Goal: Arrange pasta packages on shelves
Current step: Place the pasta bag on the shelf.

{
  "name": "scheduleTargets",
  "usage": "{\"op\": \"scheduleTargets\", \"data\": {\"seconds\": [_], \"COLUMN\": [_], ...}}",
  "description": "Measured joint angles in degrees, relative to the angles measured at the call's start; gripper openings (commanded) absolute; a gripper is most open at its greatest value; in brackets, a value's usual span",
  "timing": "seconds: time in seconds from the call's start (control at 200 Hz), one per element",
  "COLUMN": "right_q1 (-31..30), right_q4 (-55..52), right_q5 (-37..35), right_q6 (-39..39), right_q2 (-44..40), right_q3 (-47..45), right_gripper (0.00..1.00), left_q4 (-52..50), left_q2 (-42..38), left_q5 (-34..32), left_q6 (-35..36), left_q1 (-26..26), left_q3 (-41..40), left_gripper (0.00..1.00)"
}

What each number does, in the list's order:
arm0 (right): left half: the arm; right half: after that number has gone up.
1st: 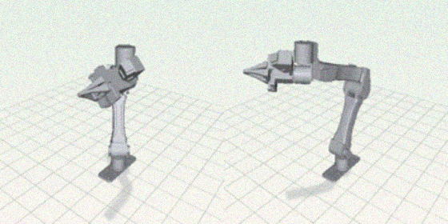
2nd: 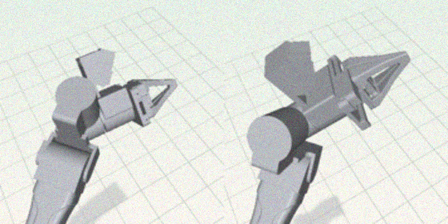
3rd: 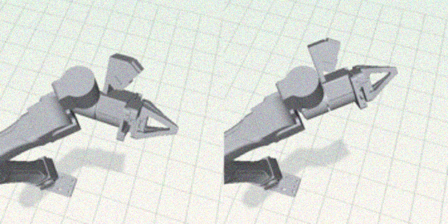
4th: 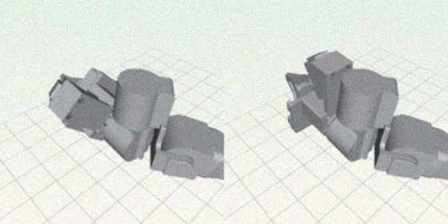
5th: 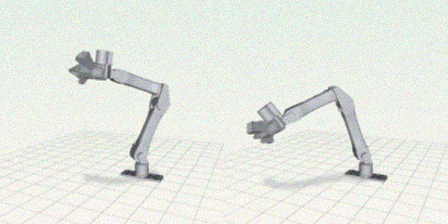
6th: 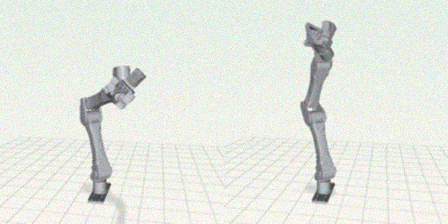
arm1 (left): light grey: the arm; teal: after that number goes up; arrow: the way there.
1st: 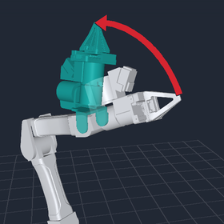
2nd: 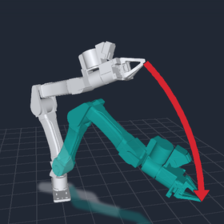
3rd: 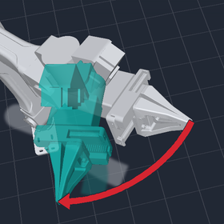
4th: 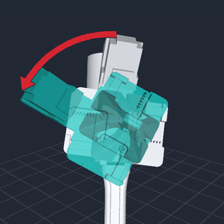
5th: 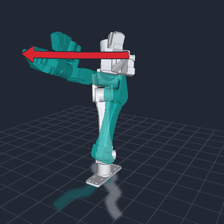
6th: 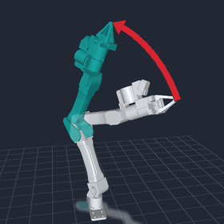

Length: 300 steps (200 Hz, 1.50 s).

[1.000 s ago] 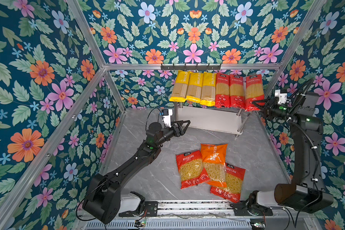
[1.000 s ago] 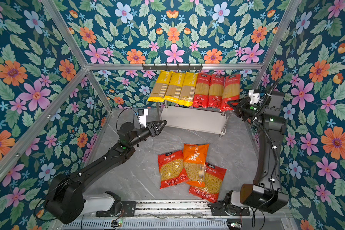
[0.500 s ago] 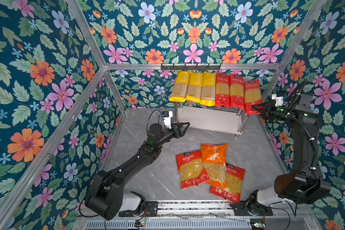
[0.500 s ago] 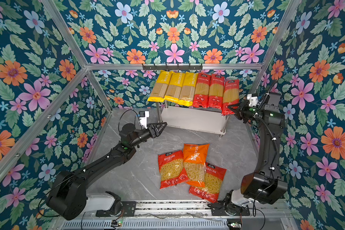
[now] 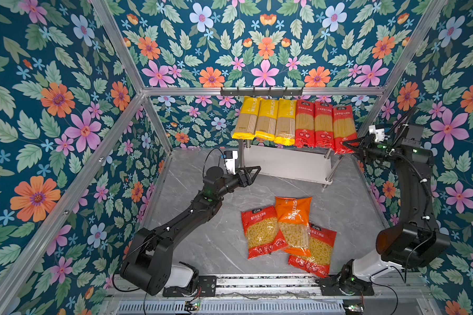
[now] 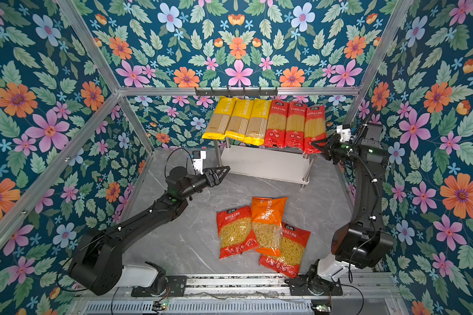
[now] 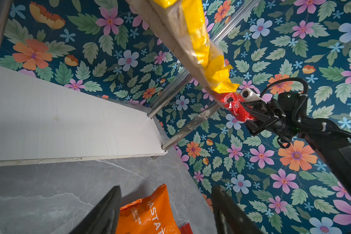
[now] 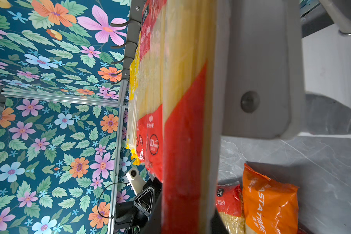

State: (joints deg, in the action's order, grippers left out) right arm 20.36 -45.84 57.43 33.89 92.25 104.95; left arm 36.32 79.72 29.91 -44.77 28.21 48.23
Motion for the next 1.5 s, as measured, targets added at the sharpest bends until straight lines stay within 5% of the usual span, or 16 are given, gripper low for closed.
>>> {"op": "scheduleTargets", "data": {"seconds": [0.165, 0.335, 0.53, 0.775, 1.14, 1.33, 1.5], "right_q1": [-0.3, -0.8, -1.1, -0.1, -0.7, -1.3, -1.9], "right_q4": [-1.4, -0.4, -0.3, -0.6, -4.0, -4.0, -3.7], "right_q5": [1.0, 0.3, -4.0, -7.5, -12.7, -14.7, -15.9], "right_q6": [-0.5, -1.2, -1.6, -1.4, -2.5, -2.9, -2.5], "right_q2": [5.5, 5.2, 2.2, -4.4, -3.2, -5.5, -12.6], "right_q3": [5.8, 4.9, 1.1, -4.3, 0.5, -1.5, -8.1], "right_gripper": [0.0, 0.36, 0.47, 0.51, 0.3, 0.57, 0.72], "left_q4": [0.3, 0.5, 0.0, -0.4, -0.5, -0.7, -1.9], "left_q2": [0.6, 0.5, -0.5, -1.3, -2.4, -3.7, -5.9], "left_q5": [0.0, 0.0, 0.0, -0.1, -0.5, -0.7, -1.5], "left_q6": [-0.3, -0.6, -0.9, -0.3, 0.0, 0.0, 1.3], "left_q1": [0.0, 0.0, 0.0, 0.0, 0.0, 0.0, 0.0], "left_q3": [0.5, 0.3, 0.3, -0.5, -1.9, -2.7, -3.9], "left_gripper": [0.72, 0.72, 0.72, 0.72, 0.72, 0.72, 0.73]}}
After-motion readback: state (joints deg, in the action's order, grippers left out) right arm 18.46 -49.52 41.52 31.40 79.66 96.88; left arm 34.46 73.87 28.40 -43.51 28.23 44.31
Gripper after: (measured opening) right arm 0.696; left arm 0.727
